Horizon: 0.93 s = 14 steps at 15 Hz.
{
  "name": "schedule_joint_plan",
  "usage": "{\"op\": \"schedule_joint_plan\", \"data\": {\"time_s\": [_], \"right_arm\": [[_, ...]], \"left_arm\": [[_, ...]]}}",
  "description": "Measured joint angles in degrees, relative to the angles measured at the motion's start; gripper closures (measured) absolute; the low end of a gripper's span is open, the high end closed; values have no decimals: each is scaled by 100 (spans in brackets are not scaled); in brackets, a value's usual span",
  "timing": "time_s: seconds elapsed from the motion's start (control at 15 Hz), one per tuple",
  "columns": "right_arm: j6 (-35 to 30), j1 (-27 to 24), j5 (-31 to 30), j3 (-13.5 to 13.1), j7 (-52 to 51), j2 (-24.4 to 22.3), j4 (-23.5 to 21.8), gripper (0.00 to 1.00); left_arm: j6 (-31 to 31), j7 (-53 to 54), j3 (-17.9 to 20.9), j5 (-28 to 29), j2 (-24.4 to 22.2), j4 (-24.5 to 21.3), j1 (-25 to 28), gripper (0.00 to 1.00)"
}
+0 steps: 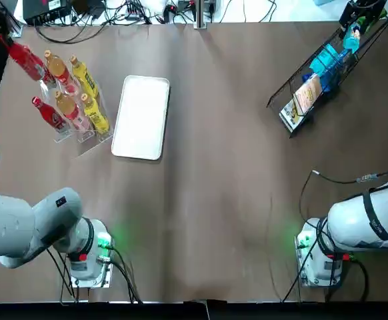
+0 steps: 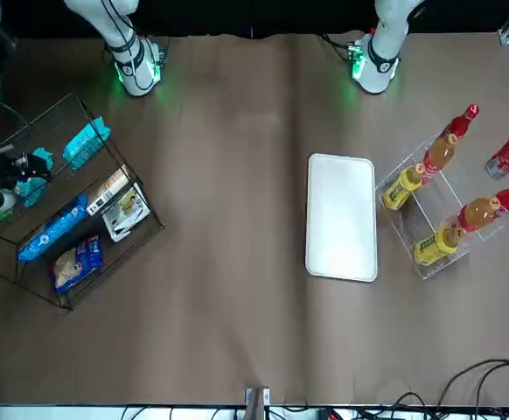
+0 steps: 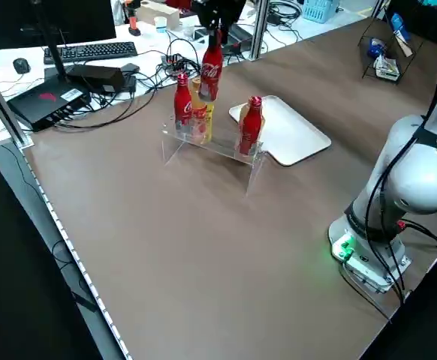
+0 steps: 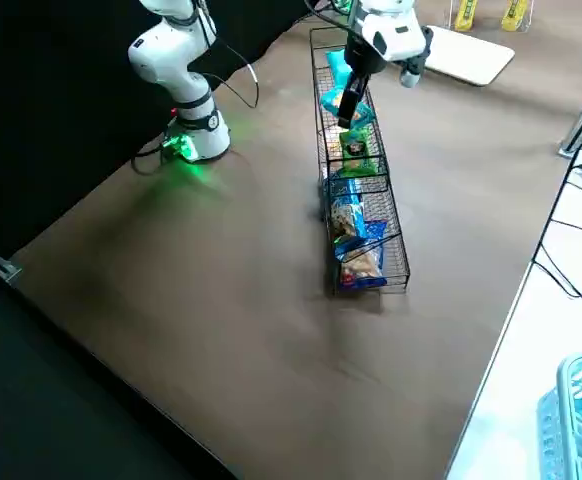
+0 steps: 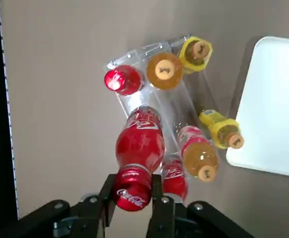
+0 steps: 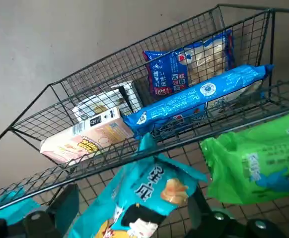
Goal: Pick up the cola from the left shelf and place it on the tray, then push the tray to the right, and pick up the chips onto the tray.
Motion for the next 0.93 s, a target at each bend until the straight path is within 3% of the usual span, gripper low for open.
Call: {"op": "schedule_joint_plan", "data": {"time_s": [0.27, 0.47, 0.67, 0.93], "right_arm": [[-7, -17, 0, -9, -20, 55, 0, 11], [-21, -17, -4, -10, -16, 53, 13, 42], [-34, -16, -5, -7, 59, 52, 70, 65], [-88, -8, -4, 6, 91, 52, 92, 69]], "left_arm": [[-11, -720, -448, -6, 262, 298, -43, 68], [-27, -1087, -640, -6, 487, 441, -51, 68], [-27, -1491, -830, -47, 567, 480, -55, 68], [-47, -2059, -1046, -231, 664, 488, -205, 68]]}}
